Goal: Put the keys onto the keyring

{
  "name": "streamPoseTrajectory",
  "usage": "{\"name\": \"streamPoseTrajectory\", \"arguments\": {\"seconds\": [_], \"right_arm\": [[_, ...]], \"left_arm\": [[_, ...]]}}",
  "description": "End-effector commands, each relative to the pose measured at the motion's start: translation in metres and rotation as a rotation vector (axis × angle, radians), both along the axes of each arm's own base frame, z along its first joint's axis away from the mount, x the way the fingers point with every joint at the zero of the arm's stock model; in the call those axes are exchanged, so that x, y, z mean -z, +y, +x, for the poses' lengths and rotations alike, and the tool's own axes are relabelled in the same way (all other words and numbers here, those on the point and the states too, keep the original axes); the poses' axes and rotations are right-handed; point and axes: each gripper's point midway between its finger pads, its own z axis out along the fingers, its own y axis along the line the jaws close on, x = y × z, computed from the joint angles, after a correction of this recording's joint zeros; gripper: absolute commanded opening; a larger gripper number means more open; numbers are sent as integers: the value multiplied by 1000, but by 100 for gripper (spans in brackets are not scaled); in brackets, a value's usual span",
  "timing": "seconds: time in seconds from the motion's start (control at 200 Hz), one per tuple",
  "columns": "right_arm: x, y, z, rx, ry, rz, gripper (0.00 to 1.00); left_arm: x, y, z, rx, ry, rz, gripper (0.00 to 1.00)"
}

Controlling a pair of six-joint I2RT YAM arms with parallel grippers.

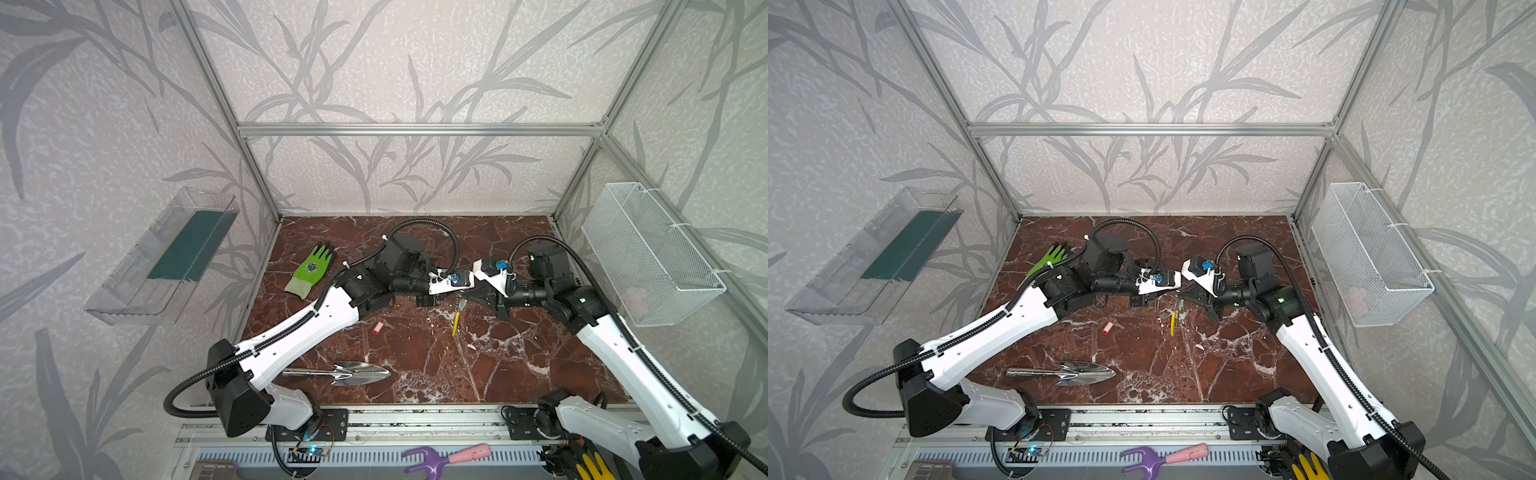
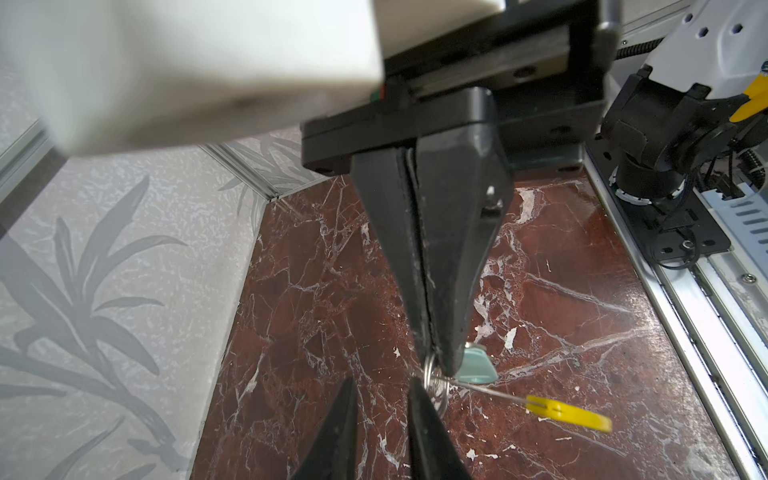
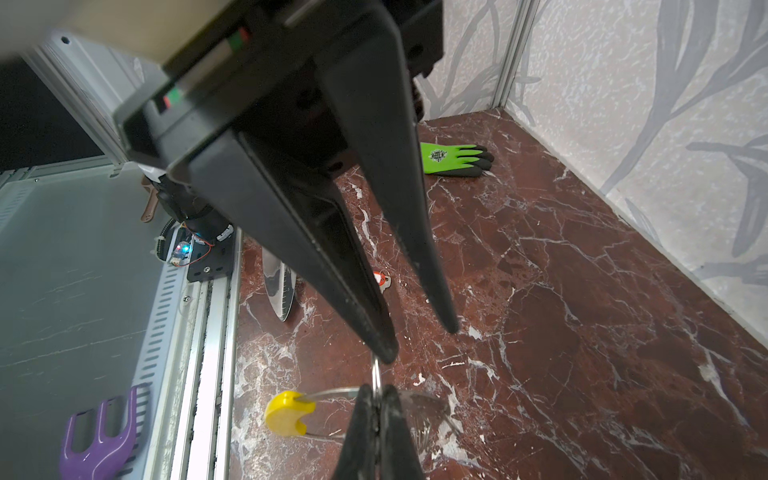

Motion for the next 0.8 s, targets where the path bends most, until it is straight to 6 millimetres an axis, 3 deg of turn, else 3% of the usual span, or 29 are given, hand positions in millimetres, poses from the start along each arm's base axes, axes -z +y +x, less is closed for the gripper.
{"name": "streamPoseTrajectory", "arguments": {"seconds": [0.0,0.16,0.385,0.795], "right_arm": [[-14,1,1,-3,-35,7,0],[-9,-1,2,13,-32,-17,0],[-8,-3,5,28,-42,-27,0],[-15,1,1,5,-47,11,0]], "left_arm": [[-2,-2,-9,47,-7,33,25],[-6,1,-6,22,-28,38,26],[-11,9,-16,40,-23,30,28],[-4,-8,-17,78,27,14,28]]}}
